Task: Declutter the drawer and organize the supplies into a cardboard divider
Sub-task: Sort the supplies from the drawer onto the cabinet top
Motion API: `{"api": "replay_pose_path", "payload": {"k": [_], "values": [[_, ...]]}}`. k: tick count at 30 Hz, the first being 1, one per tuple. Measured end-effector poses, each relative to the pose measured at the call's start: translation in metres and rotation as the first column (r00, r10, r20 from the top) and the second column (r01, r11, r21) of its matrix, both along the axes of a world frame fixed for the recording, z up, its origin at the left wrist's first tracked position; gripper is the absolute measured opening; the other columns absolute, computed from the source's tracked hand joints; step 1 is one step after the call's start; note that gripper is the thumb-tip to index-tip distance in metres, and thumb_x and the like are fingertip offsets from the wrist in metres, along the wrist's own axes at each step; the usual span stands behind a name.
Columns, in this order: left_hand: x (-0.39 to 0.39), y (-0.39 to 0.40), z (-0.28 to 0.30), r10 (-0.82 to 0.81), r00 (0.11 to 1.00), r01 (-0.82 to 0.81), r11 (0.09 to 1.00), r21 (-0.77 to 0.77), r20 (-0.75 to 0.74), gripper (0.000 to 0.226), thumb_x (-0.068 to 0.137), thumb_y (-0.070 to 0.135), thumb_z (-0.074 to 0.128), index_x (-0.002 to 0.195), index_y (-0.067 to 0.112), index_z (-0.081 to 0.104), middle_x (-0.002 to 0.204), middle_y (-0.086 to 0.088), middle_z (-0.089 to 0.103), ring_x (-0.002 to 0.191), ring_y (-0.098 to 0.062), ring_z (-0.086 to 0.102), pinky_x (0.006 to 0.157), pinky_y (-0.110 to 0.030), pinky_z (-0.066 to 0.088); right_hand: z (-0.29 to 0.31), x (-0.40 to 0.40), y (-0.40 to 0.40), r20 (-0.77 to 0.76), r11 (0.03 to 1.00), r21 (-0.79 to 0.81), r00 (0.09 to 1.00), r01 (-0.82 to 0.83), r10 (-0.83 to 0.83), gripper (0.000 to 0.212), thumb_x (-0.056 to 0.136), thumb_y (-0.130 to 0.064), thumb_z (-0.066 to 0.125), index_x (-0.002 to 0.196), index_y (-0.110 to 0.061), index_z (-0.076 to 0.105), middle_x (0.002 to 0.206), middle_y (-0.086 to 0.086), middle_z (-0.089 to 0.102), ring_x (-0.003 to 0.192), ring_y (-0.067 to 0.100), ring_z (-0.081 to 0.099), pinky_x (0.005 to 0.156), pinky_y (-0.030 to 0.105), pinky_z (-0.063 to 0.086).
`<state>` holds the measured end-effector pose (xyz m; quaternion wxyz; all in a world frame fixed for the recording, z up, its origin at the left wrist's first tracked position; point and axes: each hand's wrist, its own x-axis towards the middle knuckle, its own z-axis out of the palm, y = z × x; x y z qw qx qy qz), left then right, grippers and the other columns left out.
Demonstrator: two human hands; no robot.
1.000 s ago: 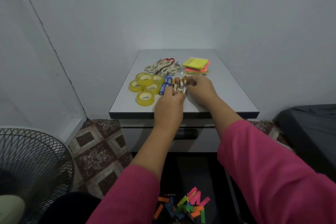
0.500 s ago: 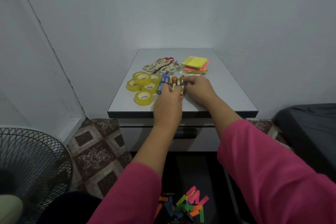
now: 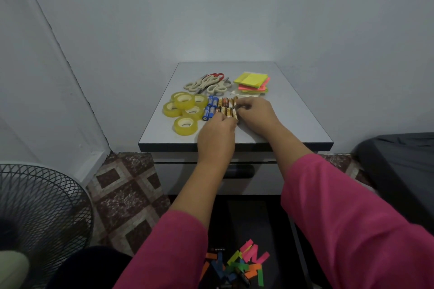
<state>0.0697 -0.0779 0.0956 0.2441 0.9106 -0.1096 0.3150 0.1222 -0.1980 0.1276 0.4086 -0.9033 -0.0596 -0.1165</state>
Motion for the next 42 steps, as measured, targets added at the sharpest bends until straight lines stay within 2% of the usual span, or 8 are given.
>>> {"api": "replay_pose_path", "payload": {"k": [5, 11, 19, 27, 33, 37, 42], "values": [[0.000, 0.000, 0.000, 0.008, 1.000, -0.008, 1.000, 0.008, 0.014, 0.015, 0.088, 0.008, 0.063, 0.099, 0.005, 0.073, 0.088, -0.011, 0.062, 0.074, -0.027, 0.057, 0.055, -0.039, 0.047, -0.002, 0.002, -0.001, 0.021, 1.000, 0.023, 1.000, 0.014, -0.014, 0.033, 0.087, -0.008, 0.054, 0.116, -0.011, 0.069, 0.117, 0.005, 0.066, 0.105, 0.013, 0.058, 0.086, 0.017, 0.039], [0.000, 0.001, 0.002, 0.019, 0.999, -0.017, 0.999, 0.037, -0.046, 0.026, 0.097, 0.017, 0.051, 0.115, 0.011, 0.069, 0.103, -0.007, 0.061, 0.089, -0.023, 0.056, 0.065, -0.032, 0.039, -0.003, 0.003, -0.003, 0.046, 1.000, 0.017, 0.999, 0.010, -0.011, 0.027, 0.090, -0.010, 0.056, 0.113, -0.012, 0.070, 0.115, 0.003, 0.067, 0.095, 0.004, 0.053, 0.081, 0.014, 0.036], [-0.002, 0.000, 0.003, 0.028, 0.999, -0.026, 0.999, 0.041, -0.045, 0.027, 0.098, 0.016, 0.050, 0.117, 0.010, 0.068, 0.106, -0.009, 0.064, 0.091, -0.026, 0.057, 0.067, -0.034, 0.041, -0.005, 0.004, -0.004, 0.060, 1.000, 0.023, 0.998, 0.012, -0.013, 0.023, 0.091, -0.012, 0.059, 0.110, -0.012, 0.071, 0.112, 0.002, 0.068, 0.094, 0.004, 0.053, 0.081, 0.013, 0.036], [-0.005, -0.001, 0.003, 0.025, 1.000, -0.025, 0.999, 0.030, 0.013, 0.018, 0.089, 0.007, 0.061, 0.102, 0.004, 0.074, 0.091, -0.013, 0.067, 0.078, -0.030, 0.060, 0.058, -0.031, 0.035, -0.005, 0.005, -0.004, 0.055, 0.998, 0.054, 0.998, 0.015, -0.018, 0.025, 0.090, -0.011, 0.060, 0.112, -0.012, 0.070, 0.110, 0.002, 0.068, 0.097, 0.008, 0.057, 0.082, 0.017, 0.039], [-0.004, 0.000, 0.001, 0.017, 0.999, -0.018, 1.000, 0.022, 0.045, 0.016, 0.085, 0.005, 0.065, 0.098, 0.003, 0.075, 0.088, -0.013, 0.067, 0.074, -0.030, 0.061, 0.057, -0.035, 0.045, -0.005, 0.001, -0.004, 0.043, 0.995, 0.102, 0.999, 0.018, -0.023, 0.024, 0.090, -0.009, 0.057, 0.110, -0.014, 0.070, 0.108, -0.001, 0.067, 0.094, 0.006, 0.055, 0.079, 0.015, 0.037], [-0.004, 0.000, 0.000, 0.011, 0.999, -0.012, 1.000, 0.020, 0.045, 0.015, 0.082, 0.000, 0.066, 0.094, 0.002, 0.075, 0.084, -0.014, 0.067, 0.071, -0.031, 0.061, 0.055, -0.034, 0.046, -0.005, -0.002, -0.004, 0.053, 0.994, 0.106, 0.998, 0.027, -0.033, 0.025, 0.089, -0.010, 0.057, 0.111, -0.015, 0.069, 0.112, 0.001, 0.066, 0.098, 0.008, 0.055, 0.082, 0.018, 0.039], [-0.010, 0.003, -0.001, -0.016, 1.000, 0.015, 0.999, 0.039, 0.025, 0.019, 0.085, 0.001, 0.062, 0.101, 0.002, 0.073, 0.090, -0.014, 0.067, 0.079, -0.032, 0.061, 0.060, -0.037, 0.047, -0.003, -0.017, -0.003, 0.058, 0.997, 0.082, 0.998, 0.009, -0.014, 0.029, 0.089, -0.009, 0.055, 0.114, -0.015, 0.067, 0.113, -0.001, 0.065, 0.096, 0.006, 0.054, 0.081, 0.018, 0.038]]}}
